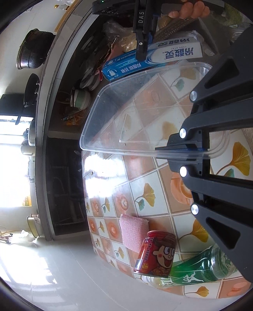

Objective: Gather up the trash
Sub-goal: 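Lift the clear container and toothpaste box from the table with both tools, then carry the container and toothpaste box to the blue wastebasket and open both tools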

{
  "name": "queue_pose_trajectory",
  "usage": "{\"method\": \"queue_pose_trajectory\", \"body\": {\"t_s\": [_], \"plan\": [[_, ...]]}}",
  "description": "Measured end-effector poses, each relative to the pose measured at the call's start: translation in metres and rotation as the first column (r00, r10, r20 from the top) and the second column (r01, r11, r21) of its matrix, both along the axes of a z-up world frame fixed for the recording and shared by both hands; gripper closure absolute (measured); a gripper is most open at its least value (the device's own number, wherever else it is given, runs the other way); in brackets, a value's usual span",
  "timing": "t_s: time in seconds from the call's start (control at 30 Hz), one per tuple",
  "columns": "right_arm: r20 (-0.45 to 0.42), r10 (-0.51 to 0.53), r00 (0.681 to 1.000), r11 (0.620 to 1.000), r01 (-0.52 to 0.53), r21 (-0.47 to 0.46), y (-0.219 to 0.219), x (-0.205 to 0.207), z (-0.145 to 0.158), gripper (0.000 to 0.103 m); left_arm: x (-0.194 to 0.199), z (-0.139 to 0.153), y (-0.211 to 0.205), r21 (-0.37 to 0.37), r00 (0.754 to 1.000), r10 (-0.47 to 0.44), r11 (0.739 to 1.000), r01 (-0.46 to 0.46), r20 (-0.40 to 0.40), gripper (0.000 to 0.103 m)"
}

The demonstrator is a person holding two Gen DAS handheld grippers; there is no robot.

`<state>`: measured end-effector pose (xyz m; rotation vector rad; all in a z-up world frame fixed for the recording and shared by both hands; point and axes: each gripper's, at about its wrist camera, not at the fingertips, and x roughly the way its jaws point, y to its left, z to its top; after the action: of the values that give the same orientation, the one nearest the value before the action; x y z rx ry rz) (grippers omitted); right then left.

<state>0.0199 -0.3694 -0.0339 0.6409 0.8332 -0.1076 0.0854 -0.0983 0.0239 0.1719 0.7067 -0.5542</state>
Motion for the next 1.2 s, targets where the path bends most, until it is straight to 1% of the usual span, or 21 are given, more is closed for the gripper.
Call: {"method": "queue_pose_trajectory", "body": {"t_s": [0.33,0.6,0.73,0.87,0.93,1.0,1.1,1.2], "plan": [[0.023,-0.060,0.998,0.998,0.060,0.020,-0.029,-0.019,0.000,0.056,-0.009,0.001,-0.045,0.017,0.996,-0.086,0.996,0.087,-0.014,0.102],[0.024,-0.120,0.993,0.993,0.119,0.016,-0.052,-0.041,-0.005,0.056,-0.015,0.001,-0.081,0.041,0.987,-0.162,0.986,0.163,-0.022,0.102],[0.030,-0.183,0.983,0.983,0.183,0.006,-0.070,-0.059,-0.003,0.056,-0.015,0.008,-0.110,0.033,0.976,-0.215,0.976,0.216,-0.025,0.102],[0.022,-0.283,0.959,0.958,0.283,-0.050,-0.093,-0.087,0.001,0.056,-0.012,0.014,-0.143,0.033,0.961,-0.275,0.961,0.276,-0.028,0.102],[0.008,-0.334,0.942,0.938,0.333,-0.092,-0.105,-0.102,-0.001,0.056,-0.006,0.014,-0.160,0.026,0.953,-0.300,0.953,0.301,-0.054,0.102],[-0.022,-0.377,0.926,0.920,0.371,-0.126,-0.116,-0.113,-0.009,0.056,0.001,0.011,-0.176,0.014,0.941,-0.323,0.945,0.326,-0.100,0.102],[-0.075,-0.416,0.906,0.906,0.405,-0.125,-0.132,-0.122,-0.028,0.056,0.010,0.002,-0.204,0.010,0.919,-0.356,0.932,0.362,-0.169,0.102],[-0.124,-0.434,0.892,0.900,0.422,-0.113,-0.146,-0.121,-0.051,0.056,0.020,-0.011,-0.233,0.020,0.896,-0.379,0.919,0.394,-0.231,0.102]]}}
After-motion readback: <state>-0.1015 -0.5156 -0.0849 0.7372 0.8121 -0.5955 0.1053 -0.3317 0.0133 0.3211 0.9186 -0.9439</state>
